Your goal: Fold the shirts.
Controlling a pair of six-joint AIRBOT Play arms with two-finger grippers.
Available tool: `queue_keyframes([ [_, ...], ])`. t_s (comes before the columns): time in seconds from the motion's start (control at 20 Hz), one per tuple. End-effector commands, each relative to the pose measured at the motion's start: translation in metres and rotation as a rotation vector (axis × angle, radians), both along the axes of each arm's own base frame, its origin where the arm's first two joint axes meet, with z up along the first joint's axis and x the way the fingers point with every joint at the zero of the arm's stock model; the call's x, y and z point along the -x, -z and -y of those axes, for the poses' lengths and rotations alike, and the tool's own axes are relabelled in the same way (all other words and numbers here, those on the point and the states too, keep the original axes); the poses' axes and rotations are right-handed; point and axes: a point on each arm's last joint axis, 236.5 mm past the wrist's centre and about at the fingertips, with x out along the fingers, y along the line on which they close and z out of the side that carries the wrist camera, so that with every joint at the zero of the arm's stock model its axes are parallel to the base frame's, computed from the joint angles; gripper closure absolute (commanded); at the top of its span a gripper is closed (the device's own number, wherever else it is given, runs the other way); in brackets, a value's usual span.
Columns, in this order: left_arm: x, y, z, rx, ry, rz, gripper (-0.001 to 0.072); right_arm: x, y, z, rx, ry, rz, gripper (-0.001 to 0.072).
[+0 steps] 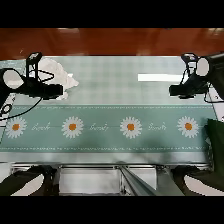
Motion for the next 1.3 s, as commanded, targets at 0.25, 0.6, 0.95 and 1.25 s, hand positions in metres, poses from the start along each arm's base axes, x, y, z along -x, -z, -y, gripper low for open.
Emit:
queue_keyframes([
  [0.25, 0.0, 0.0, 0.0, 0.0, 0.0, -0.001, 0.0686, 0.0, 0.0, 0.0, 0.0, 0.001, 0.0, 0.0689],
  [0.6, 0.0, 0.0, 0.0, 0.0, 0.0, -0.001, 0.0686, 0.0, 0.0, 0.0, 0.0, 0.001, 0.0, 0.069],
  [0.95, 0.0, 0.0, 0.0, 0.0, 0.0, -0.001, 0.0686, 0.0, 0.0, 0.0, -0.001, 0.001, 0.001, 0.0689],
  [1.25, -0.013, -0.035, -0.003, -0.009, 0.025, 0.06, 0.0685, -0.023, -0.018, -0.002, -0.002, -0.036, 0.097, 0.0689],
])
